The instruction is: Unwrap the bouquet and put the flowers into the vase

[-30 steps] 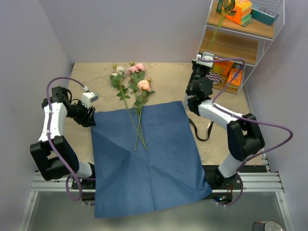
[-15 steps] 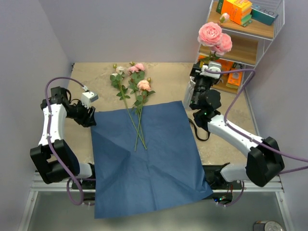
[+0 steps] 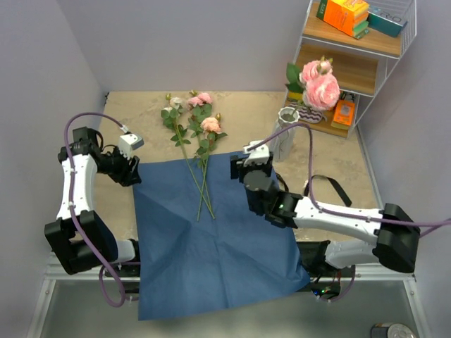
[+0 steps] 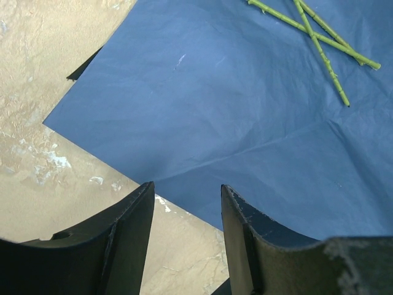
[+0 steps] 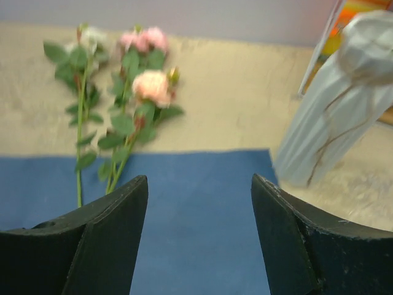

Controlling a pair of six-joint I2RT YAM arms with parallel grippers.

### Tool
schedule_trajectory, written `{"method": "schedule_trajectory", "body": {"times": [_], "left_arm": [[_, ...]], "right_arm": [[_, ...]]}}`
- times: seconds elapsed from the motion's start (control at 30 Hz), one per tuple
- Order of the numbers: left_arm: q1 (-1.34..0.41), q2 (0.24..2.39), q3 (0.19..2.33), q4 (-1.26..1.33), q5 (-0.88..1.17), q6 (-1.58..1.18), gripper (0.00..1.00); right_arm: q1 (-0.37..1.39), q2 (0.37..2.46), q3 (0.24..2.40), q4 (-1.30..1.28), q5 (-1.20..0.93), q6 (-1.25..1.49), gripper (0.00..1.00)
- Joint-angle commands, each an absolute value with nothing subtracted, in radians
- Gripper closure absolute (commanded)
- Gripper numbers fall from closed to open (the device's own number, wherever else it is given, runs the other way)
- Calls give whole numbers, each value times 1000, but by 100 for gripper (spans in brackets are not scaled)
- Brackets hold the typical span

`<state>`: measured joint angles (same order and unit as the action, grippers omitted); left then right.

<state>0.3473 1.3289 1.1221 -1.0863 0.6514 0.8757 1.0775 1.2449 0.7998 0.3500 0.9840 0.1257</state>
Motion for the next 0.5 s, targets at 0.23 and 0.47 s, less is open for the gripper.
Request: {"method": "schedule_trajectory", "body": {"times": [0.23, 0.47], "left_arm": [[368, 1298, 1123, -1086, 681, 897, 48], [380, 1299, 1126, -1085, 663, 913, 48]], "right_arm": [[1100, 1756, 1239, -35, 855, 443, 37], [980, 1998, 1471, -166, 634, 552, 47]]}}
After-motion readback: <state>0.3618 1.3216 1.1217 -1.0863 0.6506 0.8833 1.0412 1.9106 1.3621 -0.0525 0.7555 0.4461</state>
